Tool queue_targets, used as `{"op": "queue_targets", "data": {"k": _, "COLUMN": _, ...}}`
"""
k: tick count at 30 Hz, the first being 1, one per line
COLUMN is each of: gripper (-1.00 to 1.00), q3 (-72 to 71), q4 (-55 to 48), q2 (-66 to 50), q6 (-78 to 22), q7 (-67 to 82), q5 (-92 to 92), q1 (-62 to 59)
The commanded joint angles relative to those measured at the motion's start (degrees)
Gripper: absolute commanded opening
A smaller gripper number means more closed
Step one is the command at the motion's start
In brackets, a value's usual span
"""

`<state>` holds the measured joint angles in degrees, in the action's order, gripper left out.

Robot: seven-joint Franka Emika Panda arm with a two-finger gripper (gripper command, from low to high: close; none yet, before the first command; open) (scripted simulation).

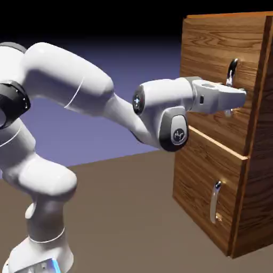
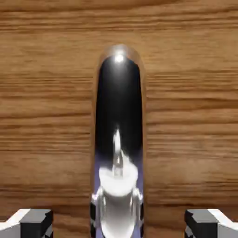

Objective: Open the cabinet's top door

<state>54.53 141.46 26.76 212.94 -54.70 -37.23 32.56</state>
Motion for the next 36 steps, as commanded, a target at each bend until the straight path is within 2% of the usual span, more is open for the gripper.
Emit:
{"op": "queue_targets", "data": {"k": 1, "gripper": -1.0, "q3": -2.09, "q4": 0.94, "q2": 0.04, "q6": 0.15, "q7": 0.86, "q5": 1.6, "q1": -2.03}}
{"op": "queue_targets", "data": {"k": 26, "gripper": -1.0, "q3": -54.01, "q4": 20.4, "q2": 12.57, "q6": -0.05, "q7": 16.1, "q5": 44.35, "q1": -45.37}}
{"op": "queue_targets", "data": {"k": 36, "gripper": -1.0, "q3": -64.12, "q4": 20.24, "q2": 13.94, "q6": 1.02, "q7": -5.84, "q5": 25.67, "q1": -64.71}}
